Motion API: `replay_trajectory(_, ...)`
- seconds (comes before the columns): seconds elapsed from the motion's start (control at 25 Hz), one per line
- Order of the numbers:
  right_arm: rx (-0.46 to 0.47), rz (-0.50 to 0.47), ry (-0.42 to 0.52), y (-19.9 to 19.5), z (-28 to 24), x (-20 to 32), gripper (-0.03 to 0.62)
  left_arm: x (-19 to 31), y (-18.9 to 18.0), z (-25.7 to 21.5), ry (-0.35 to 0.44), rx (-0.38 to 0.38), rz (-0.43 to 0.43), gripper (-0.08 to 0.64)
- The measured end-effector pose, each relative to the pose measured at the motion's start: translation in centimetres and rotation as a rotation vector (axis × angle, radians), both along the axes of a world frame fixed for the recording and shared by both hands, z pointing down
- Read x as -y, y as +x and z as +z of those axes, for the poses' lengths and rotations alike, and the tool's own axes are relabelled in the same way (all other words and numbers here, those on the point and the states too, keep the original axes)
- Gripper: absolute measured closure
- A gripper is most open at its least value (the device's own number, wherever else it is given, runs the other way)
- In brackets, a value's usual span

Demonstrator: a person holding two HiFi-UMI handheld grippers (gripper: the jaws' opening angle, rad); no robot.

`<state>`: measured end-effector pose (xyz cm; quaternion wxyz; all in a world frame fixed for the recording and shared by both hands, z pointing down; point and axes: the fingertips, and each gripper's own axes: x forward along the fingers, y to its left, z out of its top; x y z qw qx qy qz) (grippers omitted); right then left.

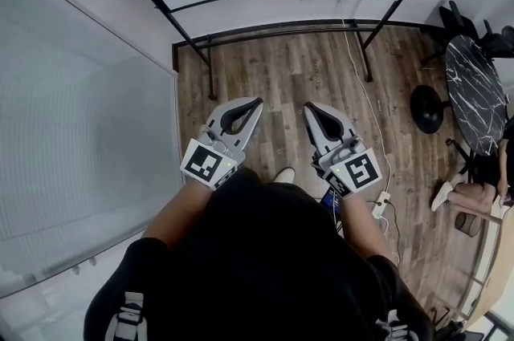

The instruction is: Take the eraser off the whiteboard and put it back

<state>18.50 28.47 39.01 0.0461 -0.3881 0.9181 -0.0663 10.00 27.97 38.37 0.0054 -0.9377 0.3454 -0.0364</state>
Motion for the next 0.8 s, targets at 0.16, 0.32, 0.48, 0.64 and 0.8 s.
replay_trajectory(0.16,0.005,-0.008,-0.019,0.6,0.7,1.0,0.598,0.8,0.5,0.3,-0.002,0.012,-0.017,0.555)
replay_trajectory(0.32,-0.003,-0.014,-0.028,0.6,1.3,2.6,0.598,2.1,0.3,0.6,-0.006,0.008,-0.031,0.555)
replay_trajectory(0.48,-0.019,-0.016,-0.025,-0.2,1.5,4.7,0.599,4.1,-0.6,1.0,-0.003,-0.002,-0.037,0.555)
replay_trajectory(0.64,-0.047,-0.013,-0.023,-1.3,1.7,7.1,0.598,7.0,-1.9,1.5,-0.004,-0.023,-0.041,0.555)
replay_trajectory(0.8,-0.068,-0.001,-0.023,-2.7,1.6,10.4,0.598,10.6,-3.5,1.6,-0.003,-0.043,-0.030,0.555)
